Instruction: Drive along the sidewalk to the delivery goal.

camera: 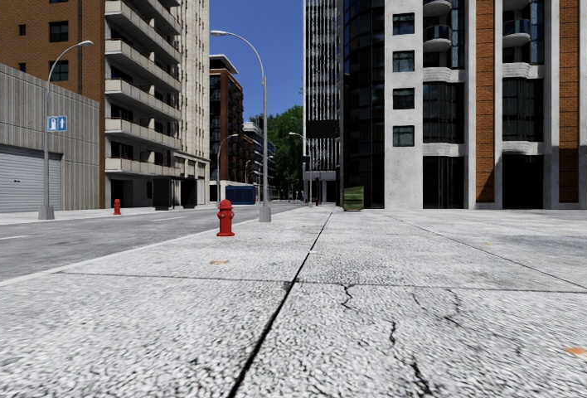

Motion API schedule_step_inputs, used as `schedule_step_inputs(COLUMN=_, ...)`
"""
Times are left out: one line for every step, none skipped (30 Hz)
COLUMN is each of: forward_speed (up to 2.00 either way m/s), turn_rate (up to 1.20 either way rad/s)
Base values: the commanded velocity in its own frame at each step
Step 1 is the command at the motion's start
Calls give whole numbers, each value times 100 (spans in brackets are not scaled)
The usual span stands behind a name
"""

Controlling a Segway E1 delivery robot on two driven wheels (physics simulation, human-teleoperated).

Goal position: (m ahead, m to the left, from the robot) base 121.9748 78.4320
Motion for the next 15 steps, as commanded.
schedule_step_inputs(forward_speed=0, turn_rate=0)
schedule_step_inputs(forward_speed=0, turn_rate=0)
schedule_step_inputs(forward_speed=0, turn_rate=0)
schedule_step_inputs(forward_speed=0, turn_rate=0)
schedule_step_inputs(forward_speed=0, turn_rate=0)
schedule_step_inputs(forward_speed=0, turn_rate=0)
schedule_step_inputs(forward_speed=0, turn_rate=0)
schedule_step_inputs(forward_speed=0, turn_rate=0)
schedule_step_inputs(forward_speed=0, turn_rate=0)
schedule_step_inputs(forward_speed=0, turn_rate=0)
schedule_step_inputs(forward_speed=0, turn_rate=0)
schedule_step_inputs(forward_speed=0, turn_rate=0)
schedule_step_inputs(forward_speed=0, turn_rate=0)
schedule_step_inputs(forward_speed=0, turn_rate=0)
schedule_step_inputs(forward_speed=0, turn_rate=0)
